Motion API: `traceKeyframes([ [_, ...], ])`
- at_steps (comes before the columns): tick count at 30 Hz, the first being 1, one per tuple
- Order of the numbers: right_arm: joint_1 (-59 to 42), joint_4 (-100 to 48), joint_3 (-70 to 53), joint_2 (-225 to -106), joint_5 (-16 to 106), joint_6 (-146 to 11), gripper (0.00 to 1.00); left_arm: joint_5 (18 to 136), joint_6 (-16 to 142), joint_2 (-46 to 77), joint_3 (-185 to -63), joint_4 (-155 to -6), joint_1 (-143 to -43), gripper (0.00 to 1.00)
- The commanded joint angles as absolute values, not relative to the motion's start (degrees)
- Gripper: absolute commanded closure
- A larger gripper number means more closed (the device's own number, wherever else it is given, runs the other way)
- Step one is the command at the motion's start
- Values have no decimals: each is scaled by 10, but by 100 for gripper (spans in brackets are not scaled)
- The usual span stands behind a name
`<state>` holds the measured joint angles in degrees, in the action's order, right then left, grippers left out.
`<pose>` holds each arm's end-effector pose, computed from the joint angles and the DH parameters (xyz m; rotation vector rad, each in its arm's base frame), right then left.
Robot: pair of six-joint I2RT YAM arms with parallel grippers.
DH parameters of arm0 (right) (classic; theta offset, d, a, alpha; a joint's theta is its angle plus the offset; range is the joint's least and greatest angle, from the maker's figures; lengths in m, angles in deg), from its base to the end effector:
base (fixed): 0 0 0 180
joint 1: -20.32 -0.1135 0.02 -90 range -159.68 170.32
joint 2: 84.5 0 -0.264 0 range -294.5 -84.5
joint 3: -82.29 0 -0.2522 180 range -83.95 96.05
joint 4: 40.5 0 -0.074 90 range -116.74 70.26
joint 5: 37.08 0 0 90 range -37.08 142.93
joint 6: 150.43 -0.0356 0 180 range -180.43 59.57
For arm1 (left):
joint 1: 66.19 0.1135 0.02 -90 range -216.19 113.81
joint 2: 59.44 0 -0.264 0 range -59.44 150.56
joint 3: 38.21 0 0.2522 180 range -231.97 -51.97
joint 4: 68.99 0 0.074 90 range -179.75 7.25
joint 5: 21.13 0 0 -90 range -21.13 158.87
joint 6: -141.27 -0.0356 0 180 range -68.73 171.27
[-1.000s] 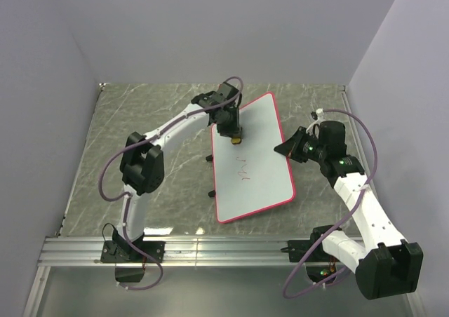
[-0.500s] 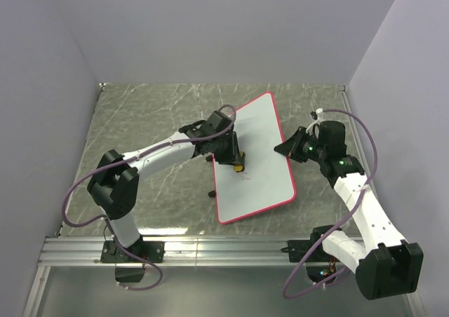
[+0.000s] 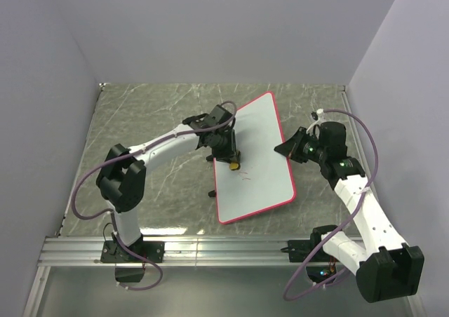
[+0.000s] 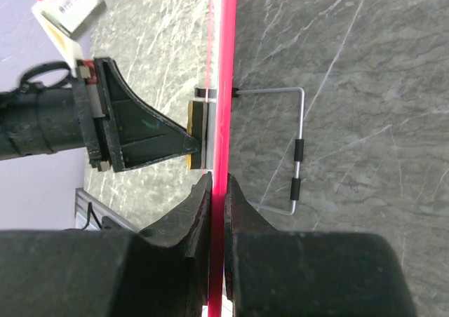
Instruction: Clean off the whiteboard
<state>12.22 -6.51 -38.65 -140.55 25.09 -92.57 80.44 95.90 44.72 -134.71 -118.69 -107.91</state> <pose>0.2104 0.0467 0.2914 0.1536 2.1759 0.9231 0.2888 -0.2670 0.2442 0.0118 2.7634 -0.7575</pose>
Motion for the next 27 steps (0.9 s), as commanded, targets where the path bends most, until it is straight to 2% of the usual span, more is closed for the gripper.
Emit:
traceKeyframes([
  [1, 105, -42, -396, -1391, 238, -857, 100, 786, 957, 473, -1448, -1183, -1139, 100],
  [6, 104, -42, -393, -1393, 240, -854, 100, 785, 969, 495, -1501, -1193, -1180, 100],
  [9, 105, -42, -393, -1393, 241, -854, 100, 774, 966, 489, -1476, -1190, -1174, 100],
  [16, 105, -41, -393, -1392, 243, -853, 100, 780, 955, 467, -1321, -1140, -1128, 100],
  [19, 104, -42, -395, -1390, 244, -853, 100, 771, 957, 464, -1301, -1143, -1122, 100],
  [23, 105, -49, -397, -1393, 242, -856, 100, 765, 953, 461, -1347, -1158, -1159, 100],
  [27, 104, -52, -394, -1402, 240, -857, 100, 768, 950, 495, -1461, -1205, -1215, 100],
])
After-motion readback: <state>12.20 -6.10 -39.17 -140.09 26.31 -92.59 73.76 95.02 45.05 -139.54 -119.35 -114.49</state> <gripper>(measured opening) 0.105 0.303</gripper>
